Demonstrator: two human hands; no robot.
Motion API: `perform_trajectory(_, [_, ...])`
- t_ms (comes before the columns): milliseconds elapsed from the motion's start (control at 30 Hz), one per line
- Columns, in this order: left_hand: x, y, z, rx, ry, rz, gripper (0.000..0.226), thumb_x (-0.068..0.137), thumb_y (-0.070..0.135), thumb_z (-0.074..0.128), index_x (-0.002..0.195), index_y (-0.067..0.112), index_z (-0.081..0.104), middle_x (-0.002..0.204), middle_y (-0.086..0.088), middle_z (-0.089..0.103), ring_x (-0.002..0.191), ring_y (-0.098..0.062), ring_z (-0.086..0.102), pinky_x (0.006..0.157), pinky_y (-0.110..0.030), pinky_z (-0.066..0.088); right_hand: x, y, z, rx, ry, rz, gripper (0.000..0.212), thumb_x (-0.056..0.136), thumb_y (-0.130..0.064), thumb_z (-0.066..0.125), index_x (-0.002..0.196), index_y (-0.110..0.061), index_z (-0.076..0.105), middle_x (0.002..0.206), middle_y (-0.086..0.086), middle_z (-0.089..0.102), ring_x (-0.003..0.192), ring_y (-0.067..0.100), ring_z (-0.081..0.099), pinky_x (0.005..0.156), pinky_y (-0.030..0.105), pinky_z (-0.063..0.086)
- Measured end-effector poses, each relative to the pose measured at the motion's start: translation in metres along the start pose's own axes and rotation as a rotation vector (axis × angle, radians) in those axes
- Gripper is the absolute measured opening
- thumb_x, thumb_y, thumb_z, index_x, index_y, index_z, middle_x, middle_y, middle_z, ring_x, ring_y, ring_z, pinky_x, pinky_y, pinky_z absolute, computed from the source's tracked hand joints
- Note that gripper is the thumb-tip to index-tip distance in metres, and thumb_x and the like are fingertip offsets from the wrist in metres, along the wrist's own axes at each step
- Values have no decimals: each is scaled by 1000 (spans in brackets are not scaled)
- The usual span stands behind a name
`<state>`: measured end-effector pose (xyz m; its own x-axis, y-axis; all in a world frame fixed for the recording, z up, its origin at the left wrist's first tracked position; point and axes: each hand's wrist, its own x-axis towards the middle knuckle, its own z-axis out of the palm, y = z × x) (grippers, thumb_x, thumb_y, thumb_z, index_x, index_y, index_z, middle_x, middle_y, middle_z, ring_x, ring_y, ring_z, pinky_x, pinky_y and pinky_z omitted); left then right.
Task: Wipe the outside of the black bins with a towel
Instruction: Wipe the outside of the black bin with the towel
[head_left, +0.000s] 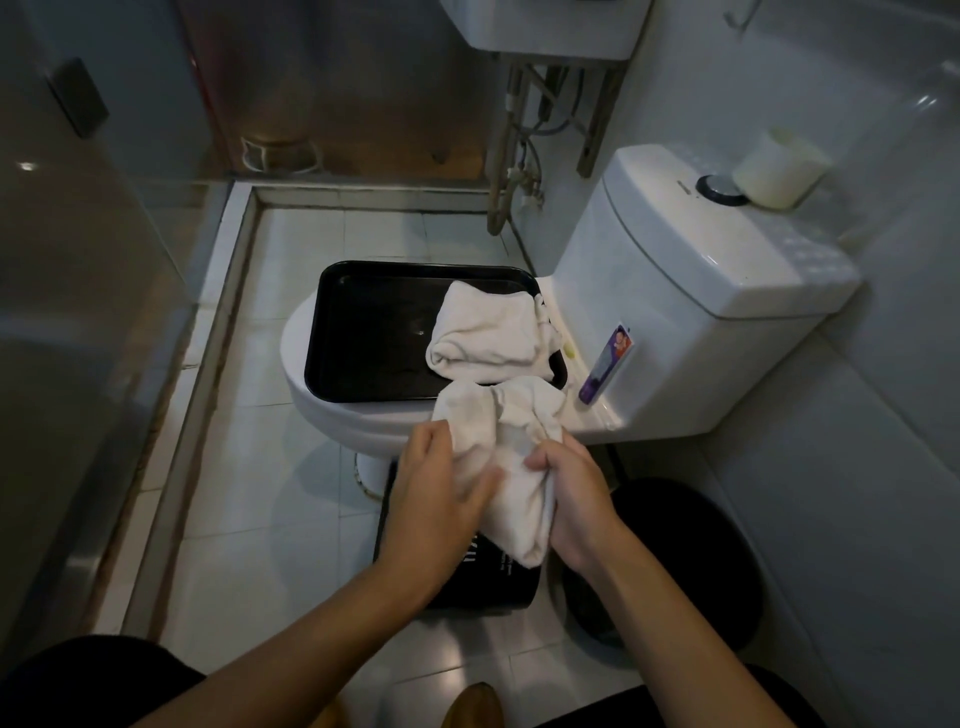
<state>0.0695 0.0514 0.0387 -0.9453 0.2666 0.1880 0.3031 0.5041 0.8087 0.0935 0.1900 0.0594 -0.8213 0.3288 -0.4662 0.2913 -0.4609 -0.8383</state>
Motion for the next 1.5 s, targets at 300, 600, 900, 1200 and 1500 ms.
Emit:
perform_trajectory(300, [46, -6, -46, -466, 291, -606, 32, 93, 20, 53, 124, 14, 56, 111, -1, 60, 103, -22, 56, 91, -35, 46, 3, -24, -26, 180, 84, 28, 59, 68, -9, 47, 125, -4, 61, 119, 24, 67, 111, 46, 62, 96, 61, 48])
perform_trajectory(600, [61, -11, -83, -357, 314, -325, 16, 92, 13, 44, 105, 19, 52, 88, 10, 55, 80, -4, 54, 66, -28, 46, -4, -42, -37, 27, -59, -128, 42, 84, -7, 66, 126, -2, 61, 119, 18, 69, 110, 32, 67, 84, 37, 58])
perform_trajectory(900, [56, 18, -96, -318, 383, 5, 19, 91, 3, 49, 90, 22, 52, 77, 17, 53, 71, 0, 51, 62, -19, 44, 10, -33, -54, -225, 40, -73, 28, 89, -2, 60, 116, -5, 68, 111, 15, 73, 107, 33, 68, 100, 47, 49])
perform_trajectory(1200, [49, 75, -94, -412, 65, 193, 11, 93, 0, 51, 94, 9, 59, 82, 3, 58, 73, 1, 55, 61, -12, 46, 8, -11, -40, -791, 17, 0, 45, 74, 1, 63, 115, -18, 64, 105, 3, 67, 94, 18, 62, 72, 30, 51])
perform_trajectory(1500, [49, 86, -78, -485, -140, 180, 22, 95, 3, 49, 86, 21, 59, 76, 15, 59, 72, 0, 57, 62, -14, 47, -15, -22, -14, -623, -511, 4, 49, 78, 11, 61, 117, -17, 65, 113, -1, 73, 109, 13, 66, 87, 25, 52])
